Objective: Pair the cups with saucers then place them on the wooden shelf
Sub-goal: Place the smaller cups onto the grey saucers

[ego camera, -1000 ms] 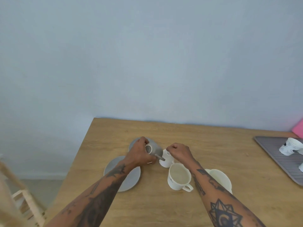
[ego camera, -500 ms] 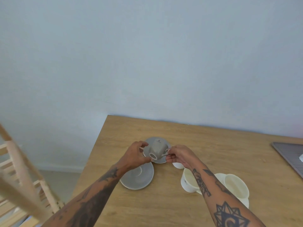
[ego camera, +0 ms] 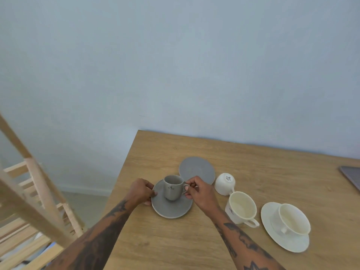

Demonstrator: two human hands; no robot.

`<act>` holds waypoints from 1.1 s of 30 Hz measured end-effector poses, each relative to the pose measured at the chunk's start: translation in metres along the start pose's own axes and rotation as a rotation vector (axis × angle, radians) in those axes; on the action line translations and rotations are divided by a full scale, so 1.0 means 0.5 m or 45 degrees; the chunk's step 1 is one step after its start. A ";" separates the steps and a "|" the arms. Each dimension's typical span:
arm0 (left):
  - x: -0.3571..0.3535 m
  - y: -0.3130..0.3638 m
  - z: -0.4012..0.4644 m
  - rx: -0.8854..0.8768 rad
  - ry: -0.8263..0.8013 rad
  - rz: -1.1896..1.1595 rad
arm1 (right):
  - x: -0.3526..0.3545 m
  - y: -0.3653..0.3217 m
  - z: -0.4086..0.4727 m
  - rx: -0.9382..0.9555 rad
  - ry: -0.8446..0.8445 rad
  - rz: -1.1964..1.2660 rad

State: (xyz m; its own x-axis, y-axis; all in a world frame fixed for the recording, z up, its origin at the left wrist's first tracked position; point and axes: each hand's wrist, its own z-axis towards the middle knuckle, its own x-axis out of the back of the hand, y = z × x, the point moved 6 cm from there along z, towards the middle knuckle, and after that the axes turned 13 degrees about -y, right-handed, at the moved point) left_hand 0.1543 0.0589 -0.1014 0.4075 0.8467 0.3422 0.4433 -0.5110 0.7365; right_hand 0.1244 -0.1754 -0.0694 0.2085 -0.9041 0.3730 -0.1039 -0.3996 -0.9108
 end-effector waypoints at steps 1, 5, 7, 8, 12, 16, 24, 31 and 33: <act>0.003 -0.003 -0.002 0.007 -0.003 -0.018 | -0.007 0.004 -0.002 0.003 0.008 0.019; 0.020 -0.015 -0.002 0.022 0.023 -0.054 | -0.038 0.012 -0.009 -0.002 0.025 0.018; 0.031 -0.026 0.001 0.033 0.035 -0.060 | -0.052 0.014 -0.013 0.000 0.015 0.015; 0.035 -0.032 0.003 0.034 0.030 -0.065 | -0.056 0.014 -0.015 0.007 0.008 0.005; 0.042 -0.049 0.008 0.020 0.010 -0.080 | -0.053 0.000 -0.020 0.019 -0.136 -0.110; 0.043 -0.054 0.012 0.043 -0.012 -0.078 | 0.057 -0.043 -0.017 0.053 0.054 -0.214; 0.084 0.058 0.031 -0.089 0.226 0.164 | 0.352 0.026 -0.039 -0.715 0.152 -0.480; -0.028 0.231 0.110 -0.168 0.043 0.371 | 0.355 0.134 -0.053 -1.085 -0.026 -0.275; -0.058 0.244 0.127 -0.133 0.001 0.427 | 0.349 0.148 -0.043 -1.100 -0.036 -0.282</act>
State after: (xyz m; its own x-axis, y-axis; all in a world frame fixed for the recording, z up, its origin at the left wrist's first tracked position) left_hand 0.2471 -0.0375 -0.0586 0.5156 0.6345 0.5758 0.2005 -0.7427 0.6389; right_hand 0.1322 -0.3657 -0.0679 0.3332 -0.7932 0.5097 -0.7528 -0.5493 -0.3627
